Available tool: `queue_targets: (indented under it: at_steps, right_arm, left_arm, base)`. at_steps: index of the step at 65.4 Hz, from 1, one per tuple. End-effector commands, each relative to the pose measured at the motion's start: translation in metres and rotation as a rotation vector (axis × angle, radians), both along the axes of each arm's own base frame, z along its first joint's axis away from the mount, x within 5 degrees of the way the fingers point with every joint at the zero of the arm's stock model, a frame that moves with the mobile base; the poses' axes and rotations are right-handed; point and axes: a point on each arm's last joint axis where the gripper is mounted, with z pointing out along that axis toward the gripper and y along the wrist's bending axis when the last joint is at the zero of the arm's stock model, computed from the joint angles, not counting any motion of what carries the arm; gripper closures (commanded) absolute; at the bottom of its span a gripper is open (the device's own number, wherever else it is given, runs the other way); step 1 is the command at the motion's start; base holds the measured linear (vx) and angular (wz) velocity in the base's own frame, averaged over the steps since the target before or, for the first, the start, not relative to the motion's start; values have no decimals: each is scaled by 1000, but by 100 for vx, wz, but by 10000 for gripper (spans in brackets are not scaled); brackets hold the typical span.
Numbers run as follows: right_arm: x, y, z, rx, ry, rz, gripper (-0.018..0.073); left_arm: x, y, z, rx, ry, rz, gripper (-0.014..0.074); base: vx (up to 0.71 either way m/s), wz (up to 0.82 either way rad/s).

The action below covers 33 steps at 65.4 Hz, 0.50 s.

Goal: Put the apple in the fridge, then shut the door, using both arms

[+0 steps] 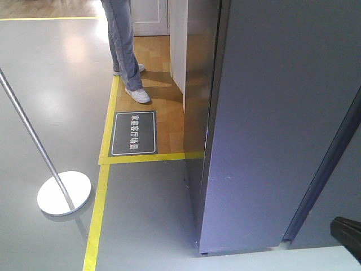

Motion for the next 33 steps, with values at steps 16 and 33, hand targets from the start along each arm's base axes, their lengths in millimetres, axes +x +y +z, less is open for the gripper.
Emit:
queue_targets:
  at_steps: [16, 33]
  right_arm:
    - [20, -17, -24, 211, -143, -278, 562]
    - [4, -30, -69, 332, -287, -397, 562]
  left_arm:
    - [-2, 0, 14, -8, -107, -3, 603]
    - [-2, 0, 14, -8, -107, -3, 603]
  base:
    - [0, 0]
    - [0, 0]
